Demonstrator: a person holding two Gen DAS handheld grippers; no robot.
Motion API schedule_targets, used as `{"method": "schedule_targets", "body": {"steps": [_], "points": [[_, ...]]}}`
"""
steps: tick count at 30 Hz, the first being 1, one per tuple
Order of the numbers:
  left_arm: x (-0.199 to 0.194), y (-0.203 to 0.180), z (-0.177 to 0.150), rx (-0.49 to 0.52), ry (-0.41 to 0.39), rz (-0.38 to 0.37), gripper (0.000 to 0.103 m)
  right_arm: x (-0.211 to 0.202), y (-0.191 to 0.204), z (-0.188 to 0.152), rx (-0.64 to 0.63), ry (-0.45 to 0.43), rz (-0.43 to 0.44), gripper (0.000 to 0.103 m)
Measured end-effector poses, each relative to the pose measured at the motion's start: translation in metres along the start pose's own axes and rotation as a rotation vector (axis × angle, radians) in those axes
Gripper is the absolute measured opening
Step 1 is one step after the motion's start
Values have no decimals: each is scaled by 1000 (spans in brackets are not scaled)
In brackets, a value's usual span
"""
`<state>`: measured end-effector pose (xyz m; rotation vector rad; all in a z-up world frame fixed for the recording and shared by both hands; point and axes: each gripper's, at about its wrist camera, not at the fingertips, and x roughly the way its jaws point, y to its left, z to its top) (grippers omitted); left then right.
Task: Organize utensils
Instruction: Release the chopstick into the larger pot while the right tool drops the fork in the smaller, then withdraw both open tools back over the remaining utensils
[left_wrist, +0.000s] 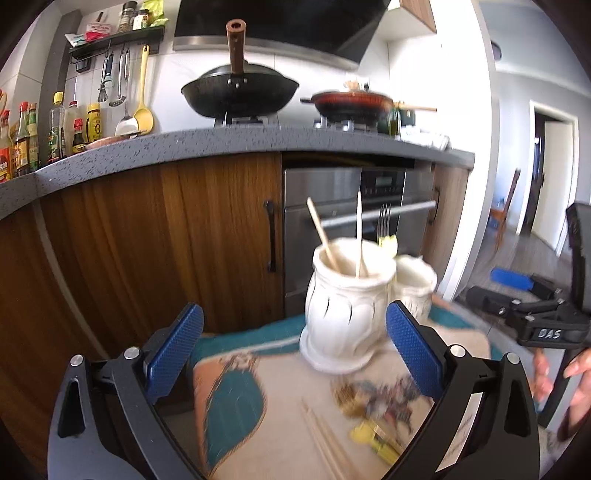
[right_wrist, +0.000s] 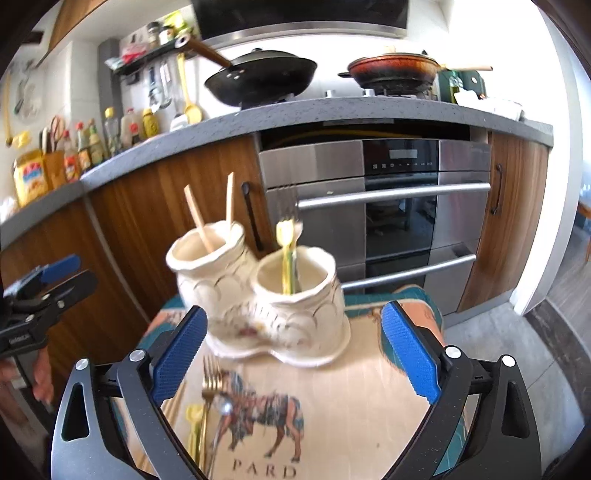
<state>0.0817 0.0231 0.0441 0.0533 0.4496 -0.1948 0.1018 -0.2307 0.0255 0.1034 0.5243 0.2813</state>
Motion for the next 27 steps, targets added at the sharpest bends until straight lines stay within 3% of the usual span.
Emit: {"method": "schedule_targets", "body": {"steps": [8,15,21,27], "points": [[-6,-4,-37,39,115,26,98,-7,15,-26,-45,73,11,97],[-4,2,-62,-28,190,3,97,-6,21,-51,-59,131,16,97],[18,1,-93,-26,380,28,97,-4,16,-69,-54,180,13,97],[23,-6,-110,17,455,56,97,1,16,-80,-61,219,17,97]]}}
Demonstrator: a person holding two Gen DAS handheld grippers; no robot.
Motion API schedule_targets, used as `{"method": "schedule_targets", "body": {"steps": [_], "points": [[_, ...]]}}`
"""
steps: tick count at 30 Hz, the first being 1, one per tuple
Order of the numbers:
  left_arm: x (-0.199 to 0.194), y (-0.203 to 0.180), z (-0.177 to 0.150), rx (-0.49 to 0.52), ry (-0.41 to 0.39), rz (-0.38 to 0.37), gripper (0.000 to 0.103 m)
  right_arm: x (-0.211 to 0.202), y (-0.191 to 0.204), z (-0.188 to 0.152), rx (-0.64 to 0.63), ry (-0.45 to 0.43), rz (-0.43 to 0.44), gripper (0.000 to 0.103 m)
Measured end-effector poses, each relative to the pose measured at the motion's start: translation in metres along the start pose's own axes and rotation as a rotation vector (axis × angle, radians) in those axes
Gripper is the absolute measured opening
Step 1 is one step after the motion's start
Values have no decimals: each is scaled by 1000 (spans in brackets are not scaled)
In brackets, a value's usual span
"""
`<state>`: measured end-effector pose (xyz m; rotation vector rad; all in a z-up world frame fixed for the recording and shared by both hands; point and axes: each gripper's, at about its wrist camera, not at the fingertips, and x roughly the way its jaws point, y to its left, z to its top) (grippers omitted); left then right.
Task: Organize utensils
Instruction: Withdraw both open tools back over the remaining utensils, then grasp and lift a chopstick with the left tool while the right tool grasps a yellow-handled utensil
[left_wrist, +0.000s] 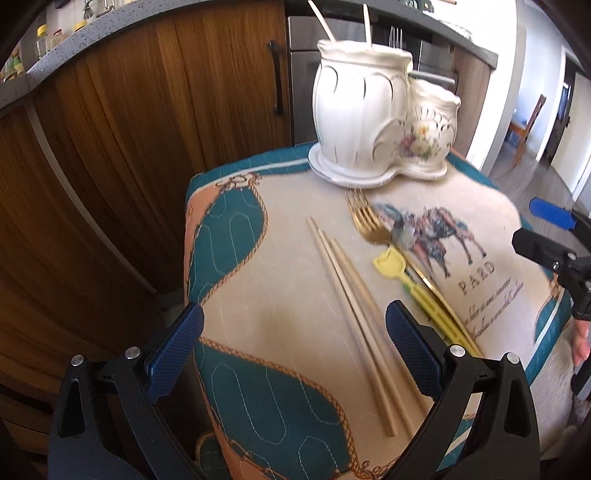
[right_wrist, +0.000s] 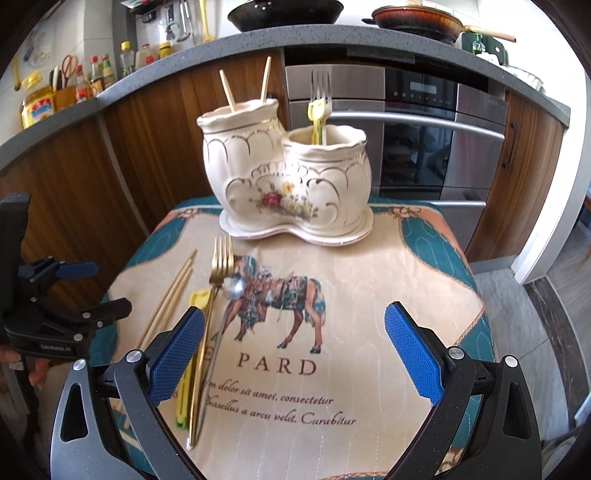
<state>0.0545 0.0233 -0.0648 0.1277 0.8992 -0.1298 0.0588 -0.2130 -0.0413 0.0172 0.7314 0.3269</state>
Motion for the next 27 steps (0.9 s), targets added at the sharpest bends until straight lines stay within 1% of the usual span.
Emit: {"method": "schedule_targets", "body": {"steps": [3,4,7,9,11,12,13,15,17,18,21,22,23,25,27], "points": [[4,-2,-5,5,33,7,94,2,1,-3,-5,10,7,97],[6,-1,-6,5,44,9,89,3,2,-3,-6,12,9,97],[9,-1,-9,2,71,6,84,3,3,-4,-10,12,15,97],[9,-1,-10,-2,79,-13,80,2,3,-3,-9,10,16,97],[9,-6,-11,5,89,-39,72,2,2,-3,-6,9,15,97],[11,-9,-12,18,98,-37,70,1,1,-3,-4,9,16,97],[12,-11,-13,30,108,-35,64,1,1,-3,-2,8,16,97],[13,-13,-13,37,113,-45,61,1,0,-3,-3,8,15,97],[14,-15,-13,36,119,-58,54,1,0,-4,-5,10,13,97],[14,-16,-12,38,121,-59,53,1,0,-4,-4,12,13,97],[17,-17,-7,41,135,-70,43,3,2,-5,-6,22,19,97],[18,-18,-6,44,138,-76,38,2,5,-5,-13,24,24,97],[17,-19,-5,47,140,-77,36,2,6,-5,-21,24,27,97],[17,-19,-5,55,140,-69,35,1,10,-6,-37,24,30,97],[18,-18,-5,58,149,-78,35,0,14,-6,-56,26,36,97]]}}
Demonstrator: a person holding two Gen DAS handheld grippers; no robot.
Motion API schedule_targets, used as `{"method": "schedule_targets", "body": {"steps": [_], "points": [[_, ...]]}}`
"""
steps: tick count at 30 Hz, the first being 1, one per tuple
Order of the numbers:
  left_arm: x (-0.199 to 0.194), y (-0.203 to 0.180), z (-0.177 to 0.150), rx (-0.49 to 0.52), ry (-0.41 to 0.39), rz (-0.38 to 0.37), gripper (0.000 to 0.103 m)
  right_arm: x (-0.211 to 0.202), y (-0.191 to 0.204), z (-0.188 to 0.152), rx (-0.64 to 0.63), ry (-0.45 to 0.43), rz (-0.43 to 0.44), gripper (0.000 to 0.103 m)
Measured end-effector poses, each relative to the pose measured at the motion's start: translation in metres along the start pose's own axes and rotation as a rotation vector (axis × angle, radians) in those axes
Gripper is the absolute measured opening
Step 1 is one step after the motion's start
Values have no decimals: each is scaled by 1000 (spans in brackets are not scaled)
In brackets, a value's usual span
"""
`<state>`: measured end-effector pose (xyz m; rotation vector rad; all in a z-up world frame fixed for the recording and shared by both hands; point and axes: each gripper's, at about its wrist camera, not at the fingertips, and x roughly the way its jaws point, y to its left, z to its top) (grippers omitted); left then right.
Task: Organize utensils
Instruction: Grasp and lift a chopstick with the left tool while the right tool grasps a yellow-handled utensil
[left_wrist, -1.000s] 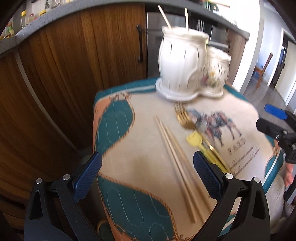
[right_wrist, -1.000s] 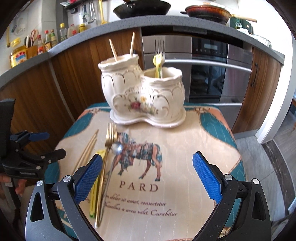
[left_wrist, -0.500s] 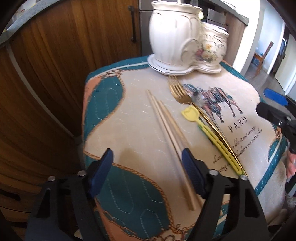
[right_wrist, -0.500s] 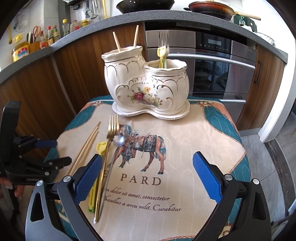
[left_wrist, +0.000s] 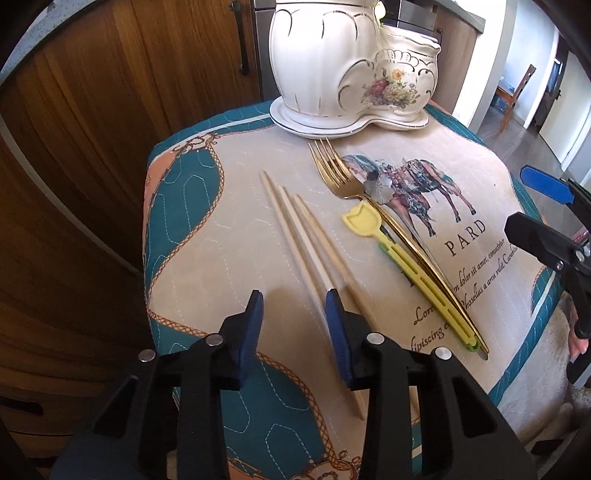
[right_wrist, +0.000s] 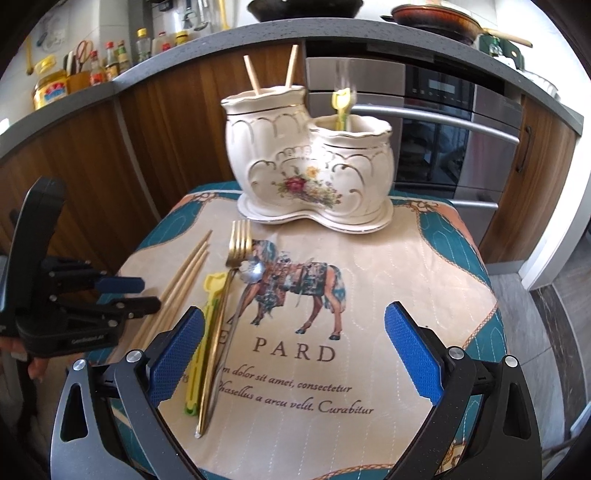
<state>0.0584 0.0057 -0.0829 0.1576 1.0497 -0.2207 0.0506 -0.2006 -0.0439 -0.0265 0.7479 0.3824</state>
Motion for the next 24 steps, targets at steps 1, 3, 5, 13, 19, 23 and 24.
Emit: {"method": "schedule_targets", "body": {"steps": [1,3,5,13,19,23,24], "points": [[0,2,1,-5,8,-5,35,0,2,0,-10,2,3,97],[1,4,3,-10,23,0,31,1,7,0,-21,7,14,97],[5,2,7,-6,28,9,30,3,12,0,-29,10,29,97],[7,7,4,-20,30,-4,7,10,27,-6,-79,45,46,97],[6,15,3,-55,4,-19,6,19,46,-8,-109,87,96,74],[-2,22,4,-77,-34,-9,6,32,62,-10,-130,154,122,40],[-4,23,4,-81,-44,-6,6,35,65,-10,-135,165,123,33]]}}
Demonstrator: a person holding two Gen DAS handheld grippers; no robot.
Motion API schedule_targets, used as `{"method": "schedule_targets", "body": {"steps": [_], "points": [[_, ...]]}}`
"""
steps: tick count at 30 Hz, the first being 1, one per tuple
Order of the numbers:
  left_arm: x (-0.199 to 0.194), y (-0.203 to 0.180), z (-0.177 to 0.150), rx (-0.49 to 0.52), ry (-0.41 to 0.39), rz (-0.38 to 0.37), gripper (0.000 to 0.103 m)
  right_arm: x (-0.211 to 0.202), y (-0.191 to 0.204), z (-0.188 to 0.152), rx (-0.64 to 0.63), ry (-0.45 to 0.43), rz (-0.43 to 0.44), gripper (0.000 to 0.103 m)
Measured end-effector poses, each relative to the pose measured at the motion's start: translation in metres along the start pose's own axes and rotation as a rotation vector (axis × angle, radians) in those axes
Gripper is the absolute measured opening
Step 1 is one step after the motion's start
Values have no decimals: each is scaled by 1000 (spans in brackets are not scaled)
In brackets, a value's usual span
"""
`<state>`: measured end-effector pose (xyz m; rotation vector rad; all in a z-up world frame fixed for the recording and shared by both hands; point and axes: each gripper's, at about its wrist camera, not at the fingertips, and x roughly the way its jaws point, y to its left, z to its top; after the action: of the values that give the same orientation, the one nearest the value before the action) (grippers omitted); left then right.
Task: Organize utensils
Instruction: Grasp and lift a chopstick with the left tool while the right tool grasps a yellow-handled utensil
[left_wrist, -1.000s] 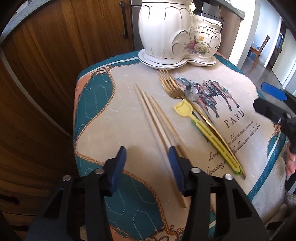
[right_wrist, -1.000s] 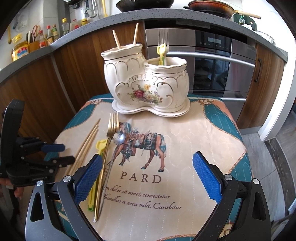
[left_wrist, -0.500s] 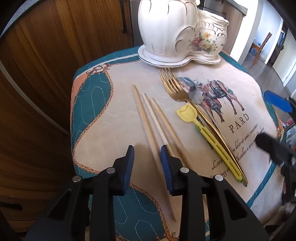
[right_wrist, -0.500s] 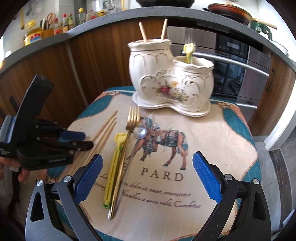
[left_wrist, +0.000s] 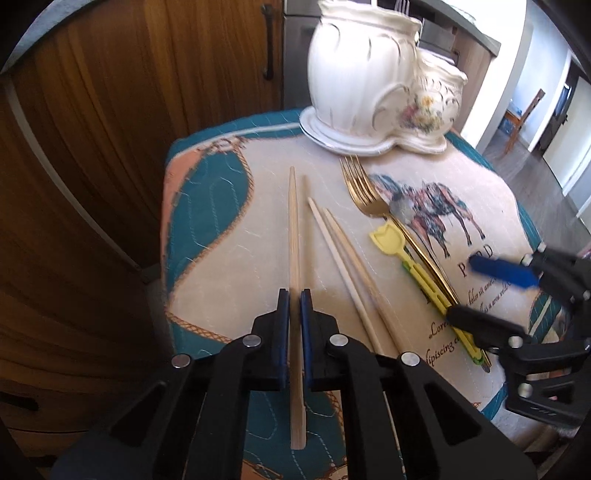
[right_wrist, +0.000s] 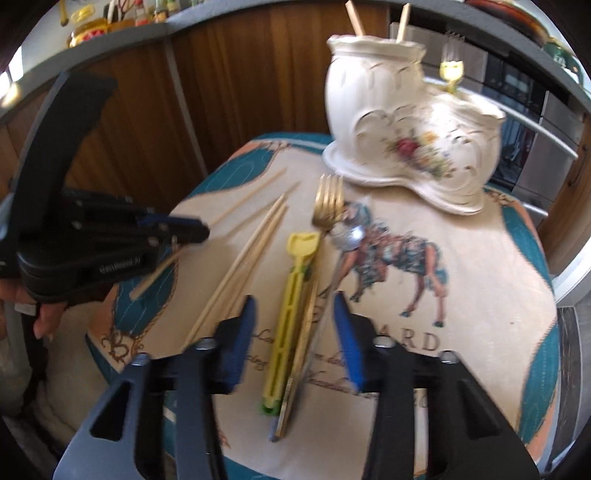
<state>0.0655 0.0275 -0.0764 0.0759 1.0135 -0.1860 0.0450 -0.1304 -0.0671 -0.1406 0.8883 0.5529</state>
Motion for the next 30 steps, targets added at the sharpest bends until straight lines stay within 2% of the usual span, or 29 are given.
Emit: {"method": "schedule_targets", "body": {"steps": [3,16,17,19,24,30], "points": [[-4,2,1,-2,-13,-19,6,9,8,2,-12,35,4,20],[-17,6,4,-20,-68,-65,6,31,20,14,-36,115,-106,19],[-17,7,4,-21,-68,-65,6,32,21,15,-43,109,-113,18],[-17,7,4,-22,-68,-65,6,32,20,17,-36,109,-94,11],[-21,9,4,-27,-88,-67,6,23,11,16,20,68,-36,10],[-36,13,9,-48,-161,-101,6,-19,-8,19,86,-82,35,10]]}}
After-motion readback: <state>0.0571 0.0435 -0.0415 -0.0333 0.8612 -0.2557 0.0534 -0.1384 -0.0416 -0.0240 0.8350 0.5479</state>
